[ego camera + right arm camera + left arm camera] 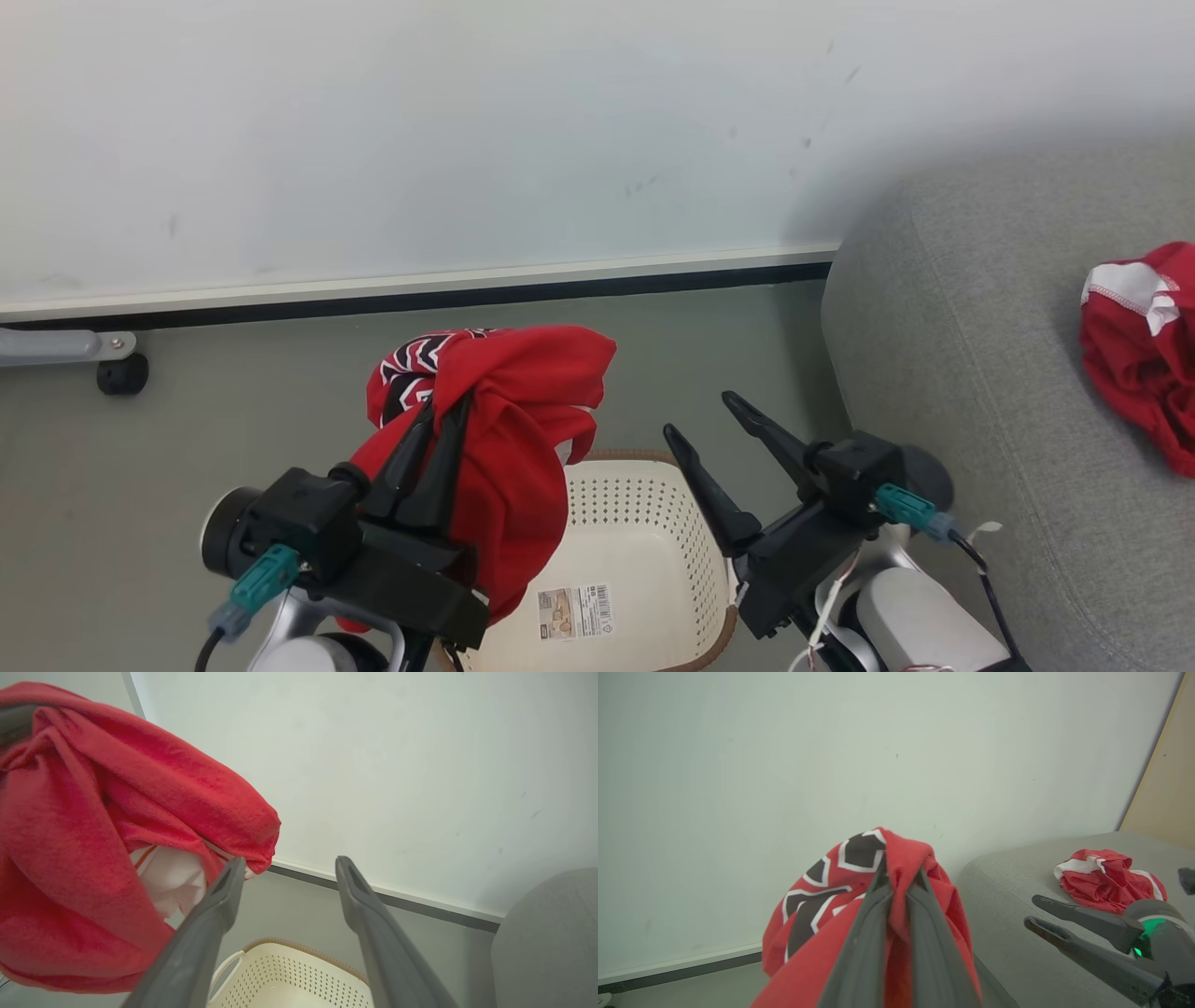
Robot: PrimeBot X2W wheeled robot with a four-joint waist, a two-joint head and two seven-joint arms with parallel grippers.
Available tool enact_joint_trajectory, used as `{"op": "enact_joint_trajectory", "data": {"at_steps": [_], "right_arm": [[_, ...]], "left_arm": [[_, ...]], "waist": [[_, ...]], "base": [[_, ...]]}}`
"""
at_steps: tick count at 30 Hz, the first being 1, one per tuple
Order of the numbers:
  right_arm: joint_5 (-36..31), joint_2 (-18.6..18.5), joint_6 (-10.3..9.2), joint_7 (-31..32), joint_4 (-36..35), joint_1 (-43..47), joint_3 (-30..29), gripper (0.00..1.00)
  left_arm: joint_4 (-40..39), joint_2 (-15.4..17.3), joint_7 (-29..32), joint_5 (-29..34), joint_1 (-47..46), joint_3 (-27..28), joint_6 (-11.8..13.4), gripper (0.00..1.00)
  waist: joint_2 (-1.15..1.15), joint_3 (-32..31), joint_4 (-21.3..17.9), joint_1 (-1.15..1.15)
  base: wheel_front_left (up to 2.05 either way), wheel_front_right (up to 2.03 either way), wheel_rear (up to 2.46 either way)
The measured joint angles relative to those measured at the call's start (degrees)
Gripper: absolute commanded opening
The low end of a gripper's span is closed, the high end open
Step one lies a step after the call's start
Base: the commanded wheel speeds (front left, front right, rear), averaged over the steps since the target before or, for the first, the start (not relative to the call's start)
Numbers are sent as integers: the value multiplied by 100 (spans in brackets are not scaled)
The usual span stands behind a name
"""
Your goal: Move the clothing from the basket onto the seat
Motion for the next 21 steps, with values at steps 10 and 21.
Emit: {"op": "enact_joint_trajectory", "data": {"at_steps": [10,21], "right_arm": [[58,138,98,-19,416,-363,546,100],[176,205,122,-167,743,-709,1133,100]], "left_arm": [[-99,-37,47,40,-103,-178,-16,0],[-213,-86,122,51,-121,-448,-165,0]], "waist": [[0,103,103,0],[0,149,136,0]], "base": [[0,0,0],[0,0,0]]}}
